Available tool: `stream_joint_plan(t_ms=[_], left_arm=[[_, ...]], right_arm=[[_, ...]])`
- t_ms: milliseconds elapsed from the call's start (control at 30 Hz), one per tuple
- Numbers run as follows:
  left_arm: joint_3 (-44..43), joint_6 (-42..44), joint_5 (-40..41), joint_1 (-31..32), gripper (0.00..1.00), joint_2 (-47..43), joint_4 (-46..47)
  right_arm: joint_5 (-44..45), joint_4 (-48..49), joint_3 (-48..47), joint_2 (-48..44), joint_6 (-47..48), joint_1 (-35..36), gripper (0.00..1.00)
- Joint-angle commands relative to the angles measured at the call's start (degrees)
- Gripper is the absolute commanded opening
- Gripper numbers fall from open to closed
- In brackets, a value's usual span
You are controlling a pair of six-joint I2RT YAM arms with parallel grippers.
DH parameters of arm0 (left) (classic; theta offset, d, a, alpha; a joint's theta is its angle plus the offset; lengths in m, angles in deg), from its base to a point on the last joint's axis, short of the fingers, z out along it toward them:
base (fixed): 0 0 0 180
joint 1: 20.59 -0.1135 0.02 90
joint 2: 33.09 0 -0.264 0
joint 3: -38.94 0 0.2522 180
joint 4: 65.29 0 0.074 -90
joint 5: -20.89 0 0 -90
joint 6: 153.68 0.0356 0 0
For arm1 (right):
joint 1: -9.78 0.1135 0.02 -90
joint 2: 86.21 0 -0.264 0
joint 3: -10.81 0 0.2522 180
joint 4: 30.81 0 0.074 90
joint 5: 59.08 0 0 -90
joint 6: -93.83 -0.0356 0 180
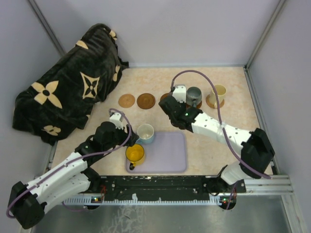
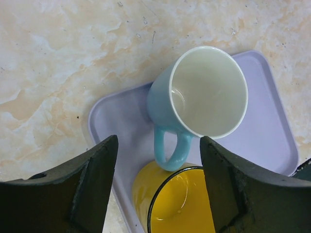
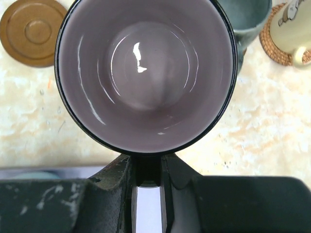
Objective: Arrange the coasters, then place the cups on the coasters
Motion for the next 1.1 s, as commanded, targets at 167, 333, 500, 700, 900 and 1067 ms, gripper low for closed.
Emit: stream_joint_plan(t_ms=[167, 333, 500, 700, 900, 1067], left_arm=[[0.02, 0.39, -2.16, 0.53, 0.78, 0.23, 1.81], [-0.18, -0.65, -2.17, 0.55, 0.82, -0.32, 2.42], [-0.93, -1.14, -0.63, 0.57, 0.86, -0.51, 2.26], [-1.59, -1.66, 1.38, 0.57, 0.88, -0.48, 1.99], [-1.83, -1.92, 2.49, 0.57, 0.89, -0.39, 1.14], [-2.04, -1.74, 3.04, 0.57, 0.90, -0.11, 0.64]], right_arm=[[-2.61, 14.88, -9.94, 10.25, 8.59, -6.89, 0.00], [-4.25, 17.29, -13.44, 16.81, 8.50, -8.99, 0.00], [-7.17, 14.76, -18.85, 22.24, 6.84, -10.62, 0.00], [-10.40, 13.07, -23.09, 27.37, 5.86, -12.12, 0.00], [-11.30, 11.00, -25.25, 30.44, 4.78, -12.53, 0.00], [-11.43, 10.13, -25.35, 31.18, 4.55, -12.63, 0.00]])
